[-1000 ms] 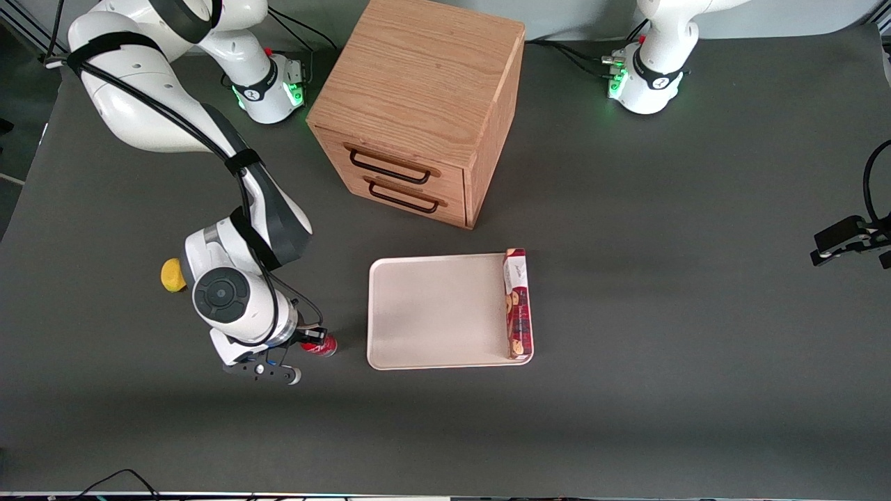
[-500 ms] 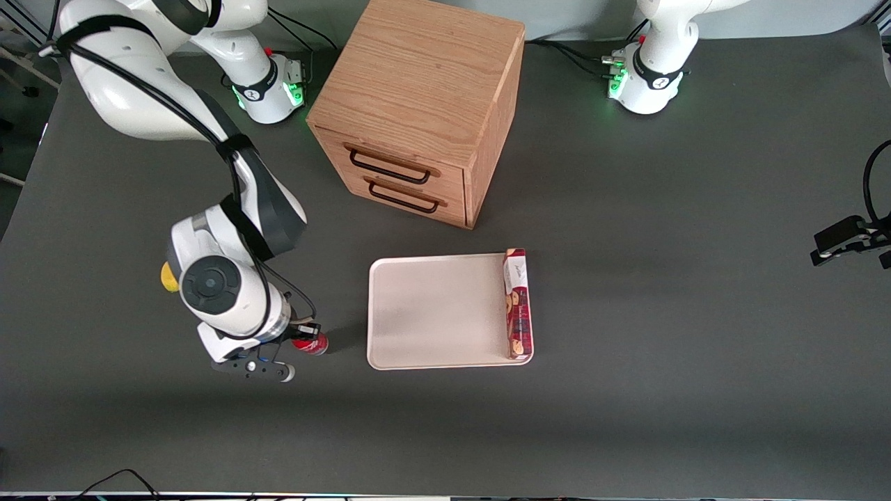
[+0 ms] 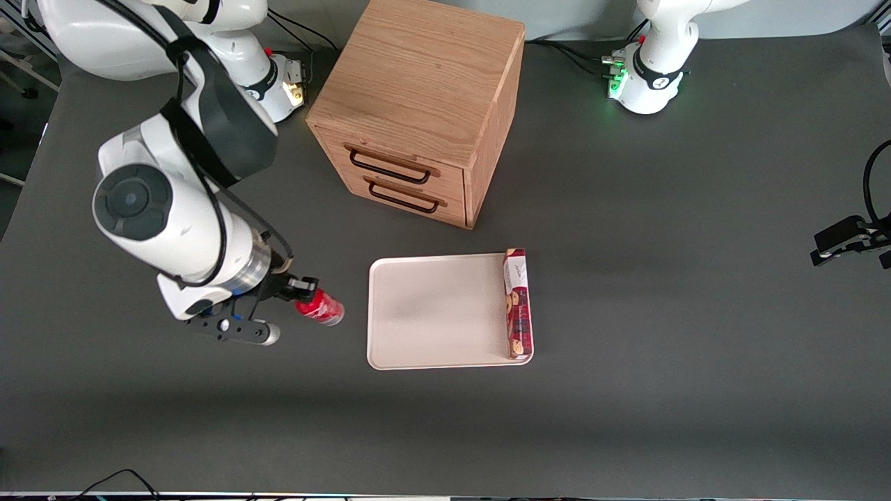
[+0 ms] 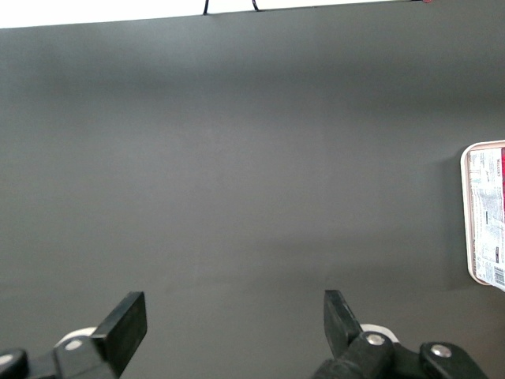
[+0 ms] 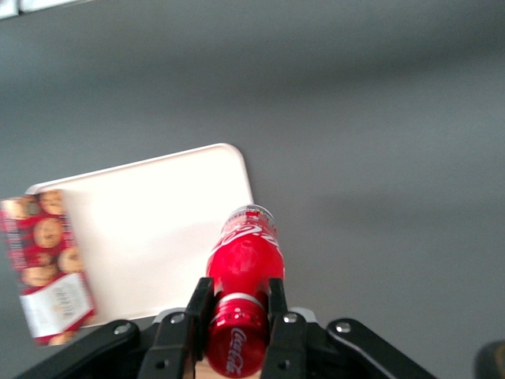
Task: Place coke bottle on tray
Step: 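Carry the bottle over the white tray and lower it onto the tray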
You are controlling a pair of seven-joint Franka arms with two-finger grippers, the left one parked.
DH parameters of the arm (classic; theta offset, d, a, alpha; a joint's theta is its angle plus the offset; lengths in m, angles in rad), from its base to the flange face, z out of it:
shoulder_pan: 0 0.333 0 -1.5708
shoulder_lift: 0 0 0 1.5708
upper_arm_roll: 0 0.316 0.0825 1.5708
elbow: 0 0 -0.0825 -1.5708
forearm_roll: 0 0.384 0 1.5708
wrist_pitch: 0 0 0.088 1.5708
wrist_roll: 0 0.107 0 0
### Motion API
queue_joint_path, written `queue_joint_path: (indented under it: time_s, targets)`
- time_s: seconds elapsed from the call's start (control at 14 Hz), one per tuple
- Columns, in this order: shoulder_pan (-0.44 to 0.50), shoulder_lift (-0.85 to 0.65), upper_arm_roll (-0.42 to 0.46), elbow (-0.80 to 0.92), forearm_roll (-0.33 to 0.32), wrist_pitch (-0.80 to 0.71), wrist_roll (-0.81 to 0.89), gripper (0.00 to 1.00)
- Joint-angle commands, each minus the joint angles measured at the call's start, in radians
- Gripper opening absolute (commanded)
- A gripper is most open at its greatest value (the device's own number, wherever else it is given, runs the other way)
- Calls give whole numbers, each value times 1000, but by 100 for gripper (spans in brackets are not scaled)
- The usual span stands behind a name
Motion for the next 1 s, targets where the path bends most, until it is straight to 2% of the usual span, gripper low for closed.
queue_joint_path:
  time_s: [0.0,0.07,0.21,0.5,0.57,0.64,0.79,0.93]
  targets:
    - [49,92,26,57,5,65,151,0]
    - [61,127,24,52,-3,99,189,0]
    - [72,163,26,-21,-88,155,235,0]
    - [64,190,27,-156,-105,280,306,0]
    - [67,201,26,-158,-108,287,309,44]
    - [67,204,23,-158,-112,288,309,98]
    - [58,198,24,-146,-105,274,294,100]
    - [53,168,33,-106,-104,187,260,100]
